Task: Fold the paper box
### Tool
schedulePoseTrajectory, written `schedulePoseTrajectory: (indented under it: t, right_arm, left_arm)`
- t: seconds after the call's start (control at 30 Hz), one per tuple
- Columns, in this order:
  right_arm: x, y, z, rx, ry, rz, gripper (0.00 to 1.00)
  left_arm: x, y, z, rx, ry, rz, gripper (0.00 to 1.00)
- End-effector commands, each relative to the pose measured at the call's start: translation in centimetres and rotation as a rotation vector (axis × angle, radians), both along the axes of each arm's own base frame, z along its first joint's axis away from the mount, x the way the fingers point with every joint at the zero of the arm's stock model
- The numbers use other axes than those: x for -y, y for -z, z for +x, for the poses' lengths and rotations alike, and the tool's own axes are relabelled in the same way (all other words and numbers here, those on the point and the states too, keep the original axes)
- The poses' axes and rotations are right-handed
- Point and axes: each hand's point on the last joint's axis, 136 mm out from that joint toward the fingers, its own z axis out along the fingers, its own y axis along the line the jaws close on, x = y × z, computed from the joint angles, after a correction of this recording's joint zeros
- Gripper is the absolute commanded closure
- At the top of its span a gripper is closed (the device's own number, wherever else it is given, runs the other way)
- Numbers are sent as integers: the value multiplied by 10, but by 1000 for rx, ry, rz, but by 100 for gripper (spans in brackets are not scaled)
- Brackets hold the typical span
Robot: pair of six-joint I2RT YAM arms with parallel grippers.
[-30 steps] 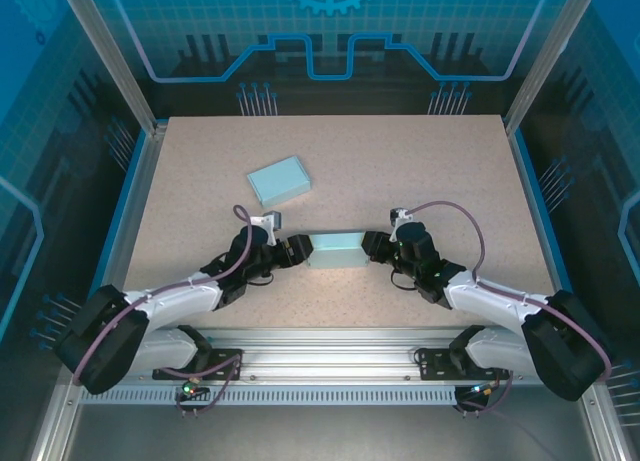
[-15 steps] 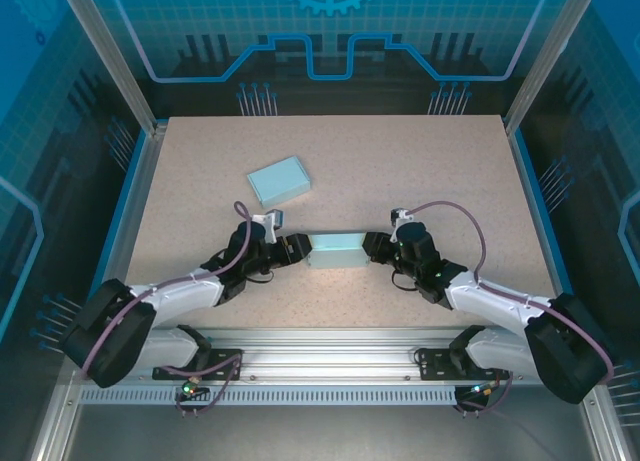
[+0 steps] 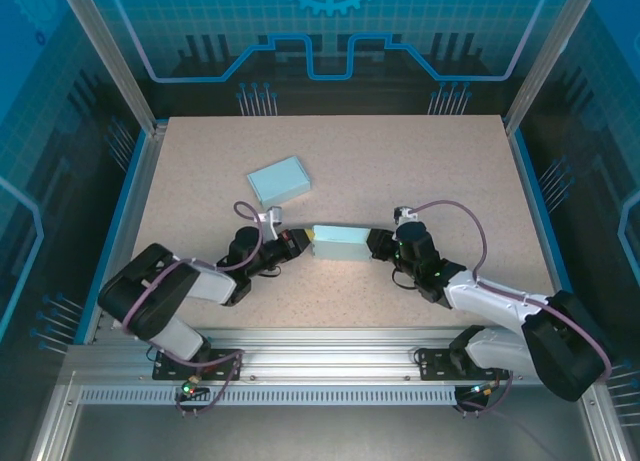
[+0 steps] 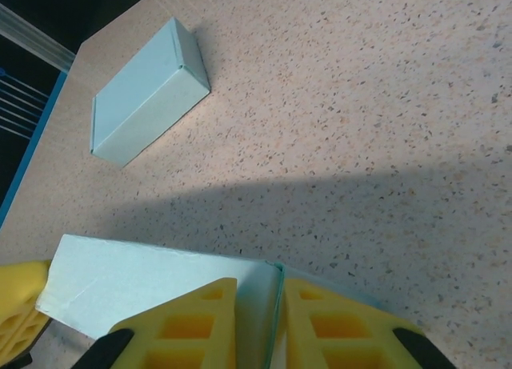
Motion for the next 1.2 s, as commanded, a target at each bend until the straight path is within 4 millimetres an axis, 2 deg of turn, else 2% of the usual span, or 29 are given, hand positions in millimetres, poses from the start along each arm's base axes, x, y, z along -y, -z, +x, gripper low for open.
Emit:
schedulePoseTrajectory:
  t: [0.0, 0.1, 0.17, 0.3, 0.43, 0.6, 0.8, 0.83, 0.87, 1.0, 1.07, 1.17]
  right_arm:
    - [21, 71, -43, -272, -60, -211, 59]
    - [18, 51, -36, -242, -67, -230, 42]
    - [17, 34, -30, -211, -65, -242, 25]
    - [14, 3, -19, -166, -60, -244, 1]
    - [0, -15, -9, -148, -84, -214, 0]
    - [-16, -16, -4, -160, -96, -276, 0]
    - [-28, -26, -2, -149, -139, -354, 0]
    - [-29, -25, -5, -146, -172, -373, 0]
    - [-37, -38, -2, -111, -214, -372, 0]
    - [-48, -57, -9, -41, -389, -443, 0]
    - [-51, -62, -12, -22, -465, -492, 0]
    - [-60, -63, -20, -14, -609, -533, 2]
  left_arm:
    - [-1, 68, -35, -227, 71, 72, 100]
    - [-1, 69, -33, -222, 65, 76, 100]
    - [-3, 69, -33, -221, 61, 87, 100]
    - [-2, 66, -32, -219, 64, 110, 99]
    - [-1, 61, -29, -209, 67, 109, 98]
    - [0, 54, -28, -192, 63, 96, 97]
    - [4, 33, -22, -147, 70, 72, 85]
    - [5, 29, -22, -139, 74, 73, 82]
    - [5, 25, -21, -131, 75, 75, 79]
    - [6, 6, -15, -87, 77, 105, 72]
    - [6, -2, -11, -67, 73, 132, 67]
    - [4, -11, -9, -43, 63, 156, 66]
